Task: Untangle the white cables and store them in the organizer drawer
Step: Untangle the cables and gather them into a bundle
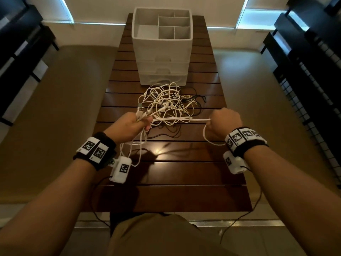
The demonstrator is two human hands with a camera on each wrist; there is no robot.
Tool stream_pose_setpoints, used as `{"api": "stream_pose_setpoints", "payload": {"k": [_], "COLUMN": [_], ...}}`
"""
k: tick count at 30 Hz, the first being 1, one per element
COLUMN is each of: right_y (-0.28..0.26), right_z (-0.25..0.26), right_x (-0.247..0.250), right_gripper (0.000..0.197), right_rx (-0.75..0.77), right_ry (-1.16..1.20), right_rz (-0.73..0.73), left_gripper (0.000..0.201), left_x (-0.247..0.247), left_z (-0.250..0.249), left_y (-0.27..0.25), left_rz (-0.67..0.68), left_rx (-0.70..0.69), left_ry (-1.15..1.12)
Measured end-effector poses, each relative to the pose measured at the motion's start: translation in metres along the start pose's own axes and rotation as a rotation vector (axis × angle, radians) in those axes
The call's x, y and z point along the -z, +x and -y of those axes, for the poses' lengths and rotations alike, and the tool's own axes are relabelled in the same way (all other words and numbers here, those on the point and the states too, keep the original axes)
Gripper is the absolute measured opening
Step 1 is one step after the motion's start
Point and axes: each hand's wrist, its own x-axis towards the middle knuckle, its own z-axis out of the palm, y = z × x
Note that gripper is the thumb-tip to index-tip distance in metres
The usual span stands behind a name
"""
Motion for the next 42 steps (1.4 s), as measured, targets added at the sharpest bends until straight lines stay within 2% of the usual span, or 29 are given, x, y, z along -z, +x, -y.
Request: {"api": "stream_pose_setpoints", "payload": {"k": [5,10,13,15,17,19,22,23,26,27,30,32,35,37,38,40,42], "right_y": [0.001,-0.001,0.002,0.006,0.009,0.008,0.002,0.001,-0.001,0.000,0.004,0.008,0.010,0.010,0.012,0.021,0.034], "right_z": [0.000,-0.018,-0.018,-0.005,0.008,0.024,0.057,0.068,0.088,0.088,0.071,0.050,0.028,0.025,0.026,0.029,0.034], "right_x": [-0.016,-0.024,-0.021,-0.017,-0.009,-0.001,0.001,-0.003,-0.010,-0.011,-0.020,-0.032,-0.052,-0.057,-0.055,-0.041,-0.014], "right_gripper": [0.036,0.035,0.055,0.080,0.101,0.112,0.102,0.090,0.027,0.020,0.027,0.027,0.029,0.033,0.038,0.044,0.046], "right_rx": [0.039,-0.038,0.012,0.124,0.262,0.376,0.508,0.538,0.545,0.512,0.395,0.295,0.210,0.247,0.264,0.272,0.283], "right_ry": [-0.140,-0.195,-0.102,0.020,0.114,0.267,0.479,0.517,0.603,0.580,0.308,0.154,-0.020,-0.117,-0.149,-0.128,-0.019], "right_rz": [0.169,0.476,0.558,0.528,0.408,0.263,0.139,0.129,0.098,0.077,0.017,0.082,0.346,0.527,0.574,0.561,0.396], "left_gripper": [0.048,0.048,0.049,0.051,0.052,0.051,0.050,0.048,0.048,0.050,0.051,0.052,0.057,0.063,0.065,0.067,0.066], "left_x": [-0.017,-0.021,-0.022,-0.025,-0.030,-0.033,-0.035,-0.036,-0.034,-0.030,-0.014,0.002,0.021,0.026,0.026,0.023,0.017], "left_z": [0.008,0.007,0.005,0.000,-0.002,-0.005,-0.006,-0.008,-0.010,-0.011,-0.009,-0.004,0.007,0.013,0.015,0.017,0.017], "left_y": [0.003,0.003,0.002,0.003,0.006,0.007,0.011,0.011,0.011,0.008,-0.002,-0.009,-0.018,-0.022,-0.024,-0.024,-0.022], "left_rz": [0.067,0.137,0.192,0.228,0.245,0.251,0.226,0.213,0.155,0.130,-0.016,-0.145,-0.230,-0.218,-0.209,-0.193,-0.200], "left_rx": [0.051,0.065,0.070,0.078,0.074,0.074,0.047,0.056,0.138,0.150,0.154,0.169,0.159,0.129,0.123,0.123,0.145], "left_ry": [-0.025,-0.005,0.031,0.074,0.091,0.084,0.012,-0.042,-0.259,-0.324,-0.607,-0.826,-1.140,-1.293,-1.325,-1.339,-1.336]}}
